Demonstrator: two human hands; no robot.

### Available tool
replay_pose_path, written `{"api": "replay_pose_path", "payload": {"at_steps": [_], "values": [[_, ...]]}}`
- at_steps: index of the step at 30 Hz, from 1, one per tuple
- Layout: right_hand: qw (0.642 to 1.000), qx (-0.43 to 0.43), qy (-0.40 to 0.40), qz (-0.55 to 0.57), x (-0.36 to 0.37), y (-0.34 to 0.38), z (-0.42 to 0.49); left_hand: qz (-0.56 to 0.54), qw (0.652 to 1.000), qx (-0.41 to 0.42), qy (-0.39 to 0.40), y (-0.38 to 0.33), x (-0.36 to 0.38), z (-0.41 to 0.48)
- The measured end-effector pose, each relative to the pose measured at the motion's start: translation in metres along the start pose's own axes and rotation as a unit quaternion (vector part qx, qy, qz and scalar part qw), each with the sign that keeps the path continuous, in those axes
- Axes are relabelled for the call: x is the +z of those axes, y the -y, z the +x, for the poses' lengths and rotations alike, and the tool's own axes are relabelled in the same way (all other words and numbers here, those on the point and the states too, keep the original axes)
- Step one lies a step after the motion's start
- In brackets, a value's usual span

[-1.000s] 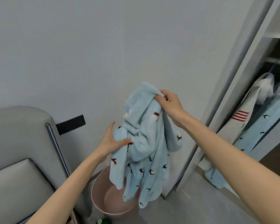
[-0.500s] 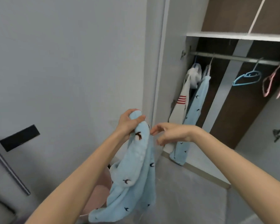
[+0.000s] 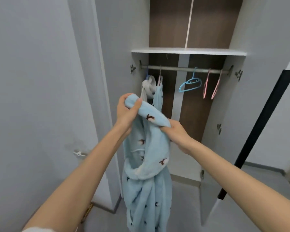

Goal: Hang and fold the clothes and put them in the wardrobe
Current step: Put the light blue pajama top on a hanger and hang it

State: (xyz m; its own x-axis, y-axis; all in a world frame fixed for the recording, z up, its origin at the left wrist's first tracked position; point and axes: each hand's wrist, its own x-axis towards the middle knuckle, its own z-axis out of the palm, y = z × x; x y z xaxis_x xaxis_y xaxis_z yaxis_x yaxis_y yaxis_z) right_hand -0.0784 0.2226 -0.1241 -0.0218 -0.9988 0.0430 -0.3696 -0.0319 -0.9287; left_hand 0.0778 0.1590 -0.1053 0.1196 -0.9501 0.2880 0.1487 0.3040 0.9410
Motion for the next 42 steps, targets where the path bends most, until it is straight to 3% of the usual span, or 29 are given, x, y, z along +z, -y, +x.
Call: {"api": "replay_pose_path", "payload": {"at_steps": [5,7,10,12,14,17,22,25,29,33,37,39,42], "values": [[0.995,-0.021,-0.063,0.073,-0.058,0.021,0.005,0.042,0.994,-0.011,0.101,0.015,0.013,0.001],[0.992,-0.023,-0.084,0.095,-0.069,0.027,0.012,0.11,0.982,0.007,0.156,0.025,0.015,0.001],[0.985,-0.018,-0.088,0.149,-0.08,0.032,0.027,0.325,0.924,0.065,0.19,0.046,0.025,0.006],[0.98,-0.01,-0.083,0.178,-0.085,0.034,0.037,0.401,0.894,0.042,0.194,0.058,0.034,0.013],[0.976,0.002,-0.066,0.209,-0.09,0.034,0.05,0.397,0.89,0.011,0.225,0.071,0.043,0.023],[0.973,0.018,-0.034,0.227,-0.099,0.03,0.071,0.322,0.902,0.027,0.285,0.09,0.062,0.039],[0.984,0.083,-0.08,0.138,-0.131,0.007,0.112,0.336,0.895,0.08,0.283,0.105,0.08,0.081],[0.982,0.117,-0.145,-0.024,-0.147,-0.021,0.14,0.352,0.878,0.128,0.297,0.114,0.082,0.113],[0.967,0.027,-0.183,-0.173,-0.162,-0.055,0.168,0.364,0.867,0.134,0.311,0.121,0.098,0.141],[0.929,0.071,-0.18,-0.315,-0.178,-0.076,0.192,0.389,0.853,0.171,0.305,0.117,0.123,0.164],[0.897,-0.046,-0.234,-0.373,-0.167,-0.086,0.205,0.394,0.842,0.199,0.31,0.118,0.147,0.182],[0.902,-0.093,-0.211,-0.366,-0.152,-0.09,0.207,0.404,0.834,0.205,0.315,0.125,0.157,0.193],[0.929,-0.066,-0.116,-0.346,-0.137,-0.109,0.217,0.389,0.843,0.191,0.319,0.134,0.169,0.213]]}}
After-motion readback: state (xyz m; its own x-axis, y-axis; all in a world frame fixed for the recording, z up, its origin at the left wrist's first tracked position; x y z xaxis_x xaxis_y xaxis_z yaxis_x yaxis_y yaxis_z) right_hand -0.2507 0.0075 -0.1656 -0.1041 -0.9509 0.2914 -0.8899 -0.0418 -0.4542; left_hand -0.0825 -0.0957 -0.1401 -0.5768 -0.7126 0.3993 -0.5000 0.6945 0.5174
